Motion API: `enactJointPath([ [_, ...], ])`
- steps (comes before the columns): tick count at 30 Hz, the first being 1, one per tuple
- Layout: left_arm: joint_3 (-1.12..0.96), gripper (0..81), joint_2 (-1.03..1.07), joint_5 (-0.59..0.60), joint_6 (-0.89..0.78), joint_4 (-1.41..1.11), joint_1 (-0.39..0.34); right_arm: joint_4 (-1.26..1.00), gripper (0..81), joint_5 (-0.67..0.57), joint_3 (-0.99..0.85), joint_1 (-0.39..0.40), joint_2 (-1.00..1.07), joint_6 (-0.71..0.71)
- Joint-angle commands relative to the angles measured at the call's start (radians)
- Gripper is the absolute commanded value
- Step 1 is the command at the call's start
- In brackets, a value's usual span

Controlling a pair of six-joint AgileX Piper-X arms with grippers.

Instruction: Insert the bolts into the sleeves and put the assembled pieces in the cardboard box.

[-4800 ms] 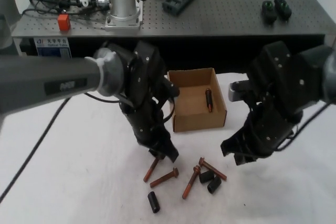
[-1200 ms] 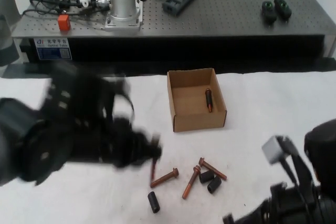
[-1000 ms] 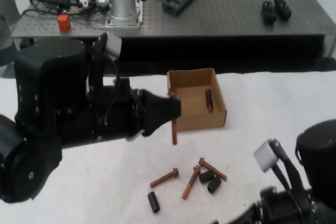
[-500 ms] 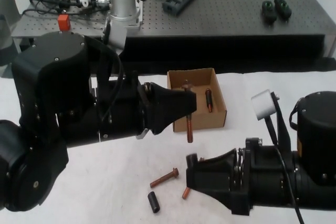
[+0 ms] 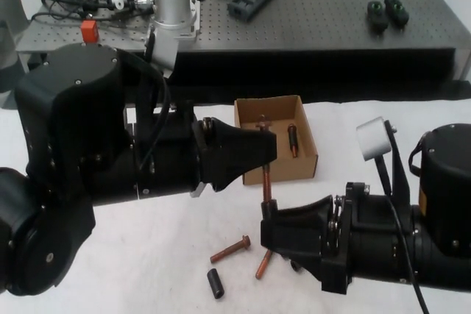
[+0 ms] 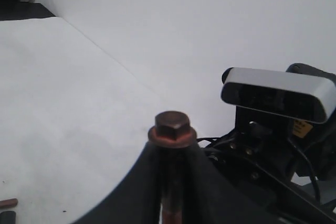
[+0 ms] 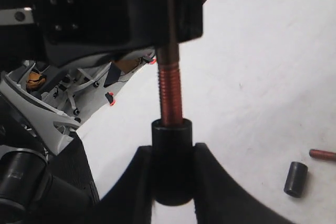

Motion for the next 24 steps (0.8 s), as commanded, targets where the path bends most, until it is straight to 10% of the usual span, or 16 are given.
enactJointPath([
  [1, -0.003, 0.6, -0.005, 0.021, -0.024, -0.019, -0.003, -0.049, 4.0, 0.0, -0.006, 0.002, 0.003, -0.005],
  [9, -0.003, 2.8, -0.005, 0.065, -0.024, -0.009, -0.003, -0.079, 4.0, 0.075, -0.006, 0.0, 0.003, -0.007],
  [16, -0.003, 54.3, -0.005, -0.034, -0.024, 0.084, -0.003, -0.163, 4.0, 0.207, -0.006, -0.033, 0.003, -0.058],
  [24, -0.003, 49.4, -0.005, -0.265, 0.136, 0.277, -0.003, 0.028, 4.0, 0.434, -0.178, -0.226, 0.196, -0.155],
])
